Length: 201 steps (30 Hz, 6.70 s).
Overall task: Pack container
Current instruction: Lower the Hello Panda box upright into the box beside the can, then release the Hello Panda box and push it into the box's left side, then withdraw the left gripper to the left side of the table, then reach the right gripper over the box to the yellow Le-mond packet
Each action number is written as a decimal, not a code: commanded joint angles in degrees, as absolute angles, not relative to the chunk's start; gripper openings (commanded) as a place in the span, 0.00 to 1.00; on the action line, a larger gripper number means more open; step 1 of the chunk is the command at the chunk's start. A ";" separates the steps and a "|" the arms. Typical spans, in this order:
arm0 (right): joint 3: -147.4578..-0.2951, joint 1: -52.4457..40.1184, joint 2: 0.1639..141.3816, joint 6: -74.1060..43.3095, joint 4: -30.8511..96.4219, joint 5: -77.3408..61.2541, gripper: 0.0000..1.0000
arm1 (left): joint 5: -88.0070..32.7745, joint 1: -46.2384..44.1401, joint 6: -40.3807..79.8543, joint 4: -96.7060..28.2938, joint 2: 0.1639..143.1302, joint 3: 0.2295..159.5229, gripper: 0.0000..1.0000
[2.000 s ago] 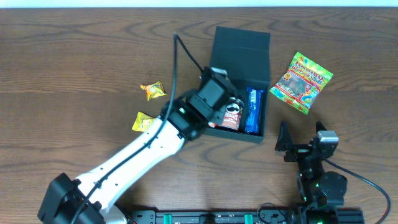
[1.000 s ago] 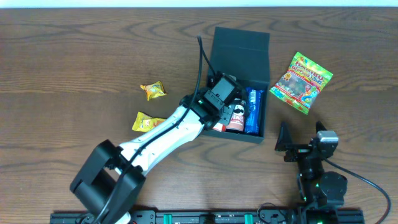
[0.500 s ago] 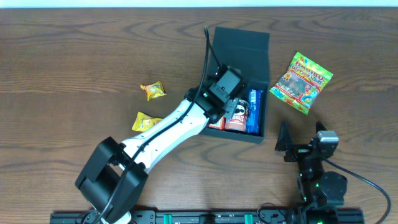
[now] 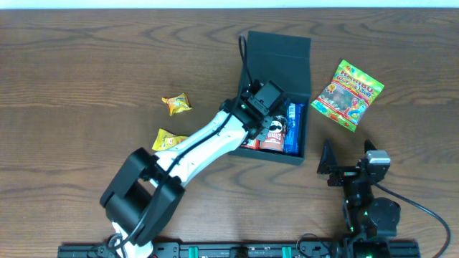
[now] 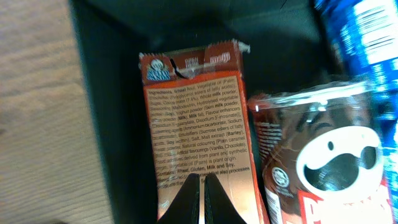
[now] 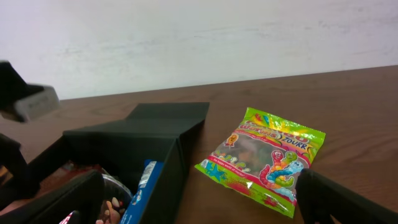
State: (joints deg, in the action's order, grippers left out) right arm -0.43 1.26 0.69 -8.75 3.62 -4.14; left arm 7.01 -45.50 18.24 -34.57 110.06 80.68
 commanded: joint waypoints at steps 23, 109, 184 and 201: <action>-0.32 1.43 0.34 -9.39 3.84 -4.54 0.99 | 10.52 -45.41 19.31 -36.36 102.89 81.30 0.06; -0.32 1.43 0.34 -9.39 3.84 -4.54 0.99 | 7.68 -32.97 34.96 -31.73 114.48 82.15 0.06; -5.08 1.41 0.78 -10.87 11.49 -2.39 0.99 | -16.12 16.43 9.91 -62.19 72.34 71.22 0.95; -59.77 1.43 44.27 -19.11 49.12 7.49 0.99 | -16.12 17.32 11.16 -60.82 78.96 71.22 0.95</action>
